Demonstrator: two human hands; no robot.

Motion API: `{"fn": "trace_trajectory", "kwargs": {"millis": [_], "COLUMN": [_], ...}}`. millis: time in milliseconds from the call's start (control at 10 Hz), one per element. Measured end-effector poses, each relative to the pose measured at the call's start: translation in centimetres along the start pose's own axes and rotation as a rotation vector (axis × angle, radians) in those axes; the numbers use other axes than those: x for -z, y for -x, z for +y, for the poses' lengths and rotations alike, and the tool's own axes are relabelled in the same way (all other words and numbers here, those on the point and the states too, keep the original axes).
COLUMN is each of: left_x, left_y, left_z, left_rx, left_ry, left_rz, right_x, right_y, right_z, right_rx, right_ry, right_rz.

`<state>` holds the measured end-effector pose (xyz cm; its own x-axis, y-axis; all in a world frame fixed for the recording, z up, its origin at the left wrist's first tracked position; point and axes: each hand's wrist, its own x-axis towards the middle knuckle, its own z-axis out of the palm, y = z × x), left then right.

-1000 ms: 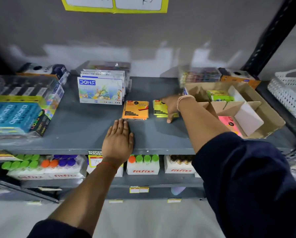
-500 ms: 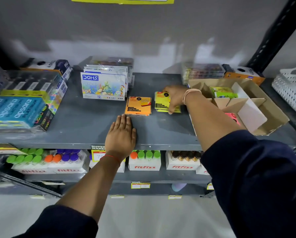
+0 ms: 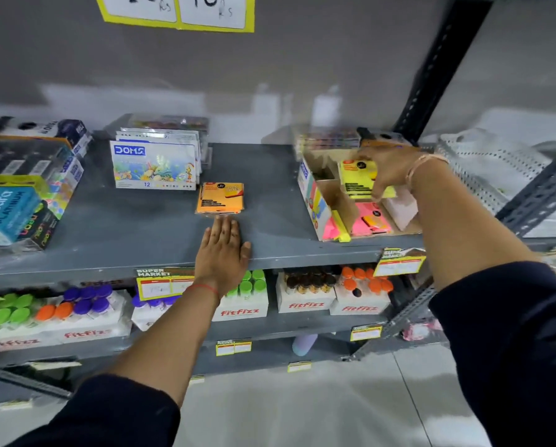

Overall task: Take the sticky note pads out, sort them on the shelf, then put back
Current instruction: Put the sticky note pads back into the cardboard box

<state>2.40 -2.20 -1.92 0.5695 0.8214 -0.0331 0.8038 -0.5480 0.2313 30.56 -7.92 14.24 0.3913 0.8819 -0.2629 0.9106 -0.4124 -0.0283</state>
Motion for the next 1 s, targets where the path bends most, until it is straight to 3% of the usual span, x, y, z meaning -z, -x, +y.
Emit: {"fn": "trace_trajectory", "kwargs": {"millis": [100, 200, 500, 800, 1000], "left_x": [-0.2, -0.3, -0.2, -0.2, -0.1], "left_y": [-0.2, -0.1, -0.1, -0.1, -0.1], "left_z": [0.8, 0.9, 0.9, 0.9, 0.9], "left_rx": [0.016, 0.027, 0.039, 0.039, 0.037], "left_ry": [-0.001, 0.015, -0.032, -0.043, -0.037], "left_rz": [0.002, 0.025, 0.031, 0.022, 0.011], "right_x": [-1.1, -2.4, -4.8, -6.7, -8.3], "right_y": [1.6, 1.7, 1.3, 0.0, 0.4], "right_z": [0.6, 0.9, 1.5, 2.1, 1.7], "right_rx": [-0.075, -0.100, -0.096, -0.025, 0.018], "right_ry": [0.092, -0.068, 0.009, -0.085, -0.065], "right_rz": [-0.077, -0.170, -0.197, -0.107, 0.101]}}
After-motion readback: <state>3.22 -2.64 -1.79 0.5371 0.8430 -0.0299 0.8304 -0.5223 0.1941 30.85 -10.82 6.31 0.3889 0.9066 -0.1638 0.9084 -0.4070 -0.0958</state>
